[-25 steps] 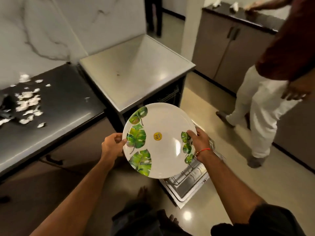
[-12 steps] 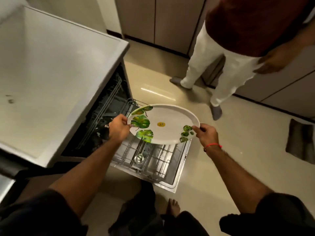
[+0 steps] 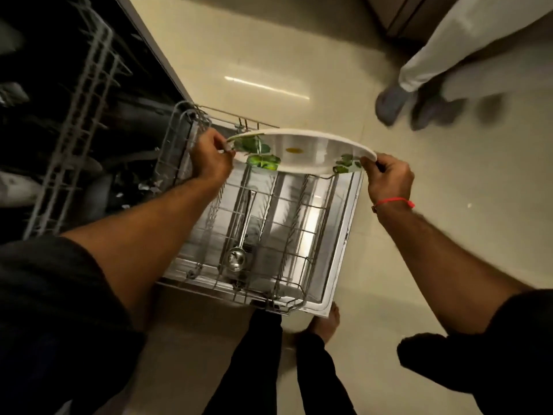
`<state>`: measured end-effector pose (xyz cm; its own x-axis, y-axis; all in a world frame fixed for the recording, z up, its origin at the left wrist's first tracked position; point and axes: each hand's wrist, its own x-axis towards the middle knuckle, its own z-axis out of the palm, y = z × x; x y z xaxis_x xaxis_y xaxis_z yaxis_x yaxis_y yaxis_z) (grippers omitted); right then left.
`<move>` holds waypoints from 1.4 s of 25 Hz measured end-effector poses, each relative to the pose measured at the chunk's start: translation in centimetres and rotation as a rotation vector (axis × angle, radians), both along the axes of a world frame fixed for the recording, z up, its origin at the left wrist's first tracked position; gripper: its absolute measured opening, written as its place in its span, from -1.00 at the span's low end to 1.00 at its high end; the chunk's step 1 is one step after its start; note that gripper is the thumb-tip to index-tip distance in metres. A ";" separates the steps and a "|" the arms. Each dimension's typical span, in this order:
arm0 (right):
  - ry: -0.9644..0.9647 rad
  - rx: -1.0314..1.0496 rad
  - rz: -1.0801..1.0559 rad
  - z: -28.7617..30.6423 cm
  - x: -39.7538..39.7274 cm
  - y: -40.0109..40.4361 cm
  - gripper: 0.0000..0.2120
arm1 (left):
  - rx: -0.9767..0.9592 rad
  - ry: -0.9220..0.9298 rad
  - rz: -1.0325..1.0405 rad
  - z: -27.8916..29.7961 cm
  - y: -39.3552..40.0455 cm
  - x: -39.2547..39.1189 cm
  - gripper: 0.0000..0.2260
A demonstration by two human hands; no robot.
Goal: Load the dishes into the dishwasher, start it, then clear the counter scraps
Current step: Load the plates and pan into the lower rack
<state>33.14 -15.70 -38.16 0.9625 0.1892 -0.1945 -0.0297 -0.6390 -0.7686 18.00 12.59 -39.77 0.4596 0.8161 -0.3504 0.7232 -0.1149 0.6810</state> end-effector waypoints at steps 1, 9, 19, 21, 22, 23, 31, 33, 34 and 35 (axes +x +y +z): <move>-0.011 -0.004 0.000 -1.9 0.3 0.2 -0.79 | 0.012 0.020 -0.019 -2.0 0.2 0.4 -0.62; -0.004 -0.142 -0.020 -9.5 0.8 -0.2 -0.78 | 0.062 0.110 -0.202 -9.0 1.0 2.9 -0.90; 0.132 -0.222 -0.040 -11.8 -1.6 1.1 -0.79 | -0.150 0.112 -0.253 -10.4 -0.1 2.1 -0.41; 0.155 -0.199 -0.043 -11.9 -1.8 1.1 -0.77 | -0.195 0.111 -0.232 -10.4 -0.5 1.7 -0.21; 0.165 -0.188 -0.034 -11.8 -1.9 1.0 -0.72 | -0.219 0.112 -0.199 -10.4 -0.8 1.6 -0.13; 0.180 -0.177 -0.030 -11.7 -2.0 0.8 -0.65 | -0.225 0.114 -0.178 -10.2 -1.2 1.3 -0.08; 0.138 -0.149 -0.032 -8.4 -3.9 -0.1 -0.45 | -0.142 0.030 -0.224 -7.0 -6.0 -5.0 -0.09; 0.093 -0.119 0.002 -6.6 -5.4 -0.1 -0.55 | -0.123 0.026 -0.221 -5.1 -8.1 -6.7 -0.11; 0.075 -0.104 0.033 -5.6 -6.2 -0.1 -0.60 | -0.120 0.022 -0.207 -4.0 -9.2 -7.6 -0.11; 0.070 -0.083 0.073 -4.4 -7.2 -0.2 -0.63 | -0.118 0.017 -0.186 -2.8 -10.4 -8.6 -0.11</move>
<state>25.91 -15.87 -42.53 0.9305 0.2383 -0.2782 -0.0324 -0.7029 -0.7105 9.36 2.18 -42.56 0.5917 0.6707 -0.4471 0.7084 -0.1679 0.6856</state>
